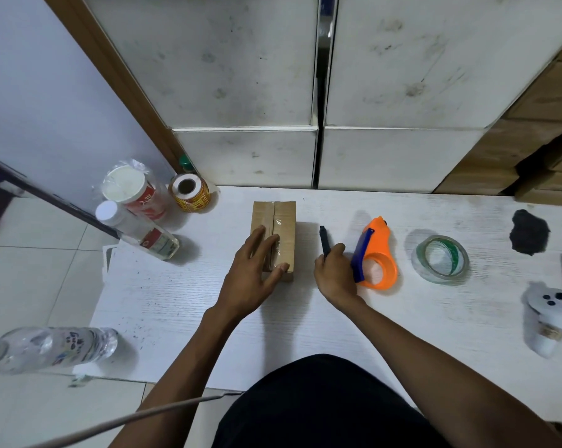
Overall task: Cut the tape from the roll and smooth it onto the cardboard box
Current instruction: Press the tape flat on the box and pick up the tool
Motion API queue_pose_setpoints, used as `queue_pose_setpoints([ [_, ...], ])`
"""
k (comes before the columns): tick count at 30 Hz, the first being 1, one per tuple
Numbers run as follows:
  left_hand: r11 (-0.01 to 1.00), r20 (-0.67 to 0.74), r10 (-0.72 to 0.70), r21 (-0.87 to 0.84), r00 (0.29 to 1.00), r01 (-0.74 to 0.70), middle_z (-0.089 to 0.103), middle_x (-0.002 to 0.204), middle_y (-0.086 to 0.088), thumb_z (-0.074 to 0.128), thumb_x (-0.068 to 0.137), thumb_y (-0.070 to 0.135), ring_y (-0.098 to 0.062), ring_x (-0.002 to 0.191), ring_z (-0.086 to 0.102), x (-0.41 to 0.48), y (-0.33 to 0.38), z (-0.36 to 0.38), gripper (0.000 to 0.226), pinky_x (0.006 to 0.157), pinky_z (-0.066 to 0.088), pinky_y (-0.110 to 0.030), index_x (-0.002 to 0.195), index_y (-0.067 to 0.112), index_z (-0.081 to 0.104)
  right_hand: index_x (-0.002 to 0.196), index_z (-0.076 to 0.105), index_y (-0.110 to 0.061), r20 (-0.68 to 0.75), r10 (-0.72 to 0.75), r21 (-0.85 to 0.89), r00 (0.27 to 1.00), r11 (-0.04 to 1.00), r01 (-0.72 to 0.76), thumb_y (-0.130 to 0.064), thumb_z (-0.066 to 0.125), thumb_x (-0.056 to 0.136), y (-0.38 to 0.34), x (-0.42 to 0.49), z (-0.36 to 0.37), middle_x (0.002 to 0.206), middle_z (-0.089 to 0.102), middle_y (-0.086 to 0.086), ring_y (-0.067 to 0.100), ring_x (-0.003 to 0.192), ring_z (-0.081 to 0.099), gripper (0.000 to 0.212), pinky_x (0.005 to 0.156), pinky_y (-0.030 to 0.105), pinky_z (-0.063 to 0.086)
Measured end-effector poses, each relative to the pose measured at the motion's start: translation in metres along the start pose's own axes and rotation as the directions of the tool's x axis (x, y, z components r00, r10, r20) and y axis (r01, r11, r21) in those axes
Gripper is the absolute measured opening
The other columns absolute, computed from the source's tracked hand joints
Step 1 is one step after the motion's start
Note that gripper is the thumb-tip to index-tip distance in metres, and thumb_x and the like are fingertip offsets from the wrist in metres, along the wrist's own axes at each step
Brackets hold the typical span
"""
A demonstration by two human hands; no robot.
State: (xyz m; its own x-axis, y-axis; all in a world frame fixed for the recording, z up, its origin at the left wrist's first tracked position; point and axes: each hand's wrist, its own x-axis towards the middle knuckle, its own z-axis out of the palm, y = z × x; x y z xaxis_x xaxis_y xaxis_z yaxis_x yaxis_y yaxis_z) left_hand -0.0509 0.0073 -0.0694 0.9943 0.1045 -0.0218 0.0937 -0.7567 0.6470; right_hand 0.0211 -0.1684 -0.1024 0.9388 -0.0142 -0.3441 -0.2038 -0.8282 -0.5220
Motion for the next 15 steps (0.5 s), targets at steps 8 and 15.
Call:
queue_pose_setpoints([
  [8, 1.0, -0.008, -0.007, -0.019, 1.0, 0.007, 0.023, 0.162, 0.006, 0.06, 0.092, 0.048, -0.018, 0.144, 0.033, -0.001, 0.002, -0.001, 0.059, 0.107, 0.044, -0.042, 0.146, 0.033, 0.041, 0.101, 0.06, -0.003, 0.095, -0.243, -0.502, 0.965, 0.826, 0.257, -0.021, 0.046, 0.098, 0.006, 0.008, 0.007, 0.097, 0.072, 0.015, 0.033, 0.088, 0.071, 0.023, 0.058, 0.032, 0.041],
  [15, 1.0, -0.018, 0.006, -0.022, 1.0, -0.007, 0.023, 0.162, 0.006, 0.06, 0.092, 0.048, -0.018, 0.144, 0.033, -0.001, -0.001, 0.001, 0.059, 0.108, 0.044, -0.041, 0.145, 0.033, 0.041, 0.107, 0.068, -0.009, 0.278, -0.245, -0.633, 0.929, 0.681, 0.369, -0.02, 0.042, 0.099, -0.009, 0.033, -0.005, 0.114, 0.069, 0.011, 0.031, 0.106, 0.065, 0.03, 0.071, 0.032, 0.041],
])
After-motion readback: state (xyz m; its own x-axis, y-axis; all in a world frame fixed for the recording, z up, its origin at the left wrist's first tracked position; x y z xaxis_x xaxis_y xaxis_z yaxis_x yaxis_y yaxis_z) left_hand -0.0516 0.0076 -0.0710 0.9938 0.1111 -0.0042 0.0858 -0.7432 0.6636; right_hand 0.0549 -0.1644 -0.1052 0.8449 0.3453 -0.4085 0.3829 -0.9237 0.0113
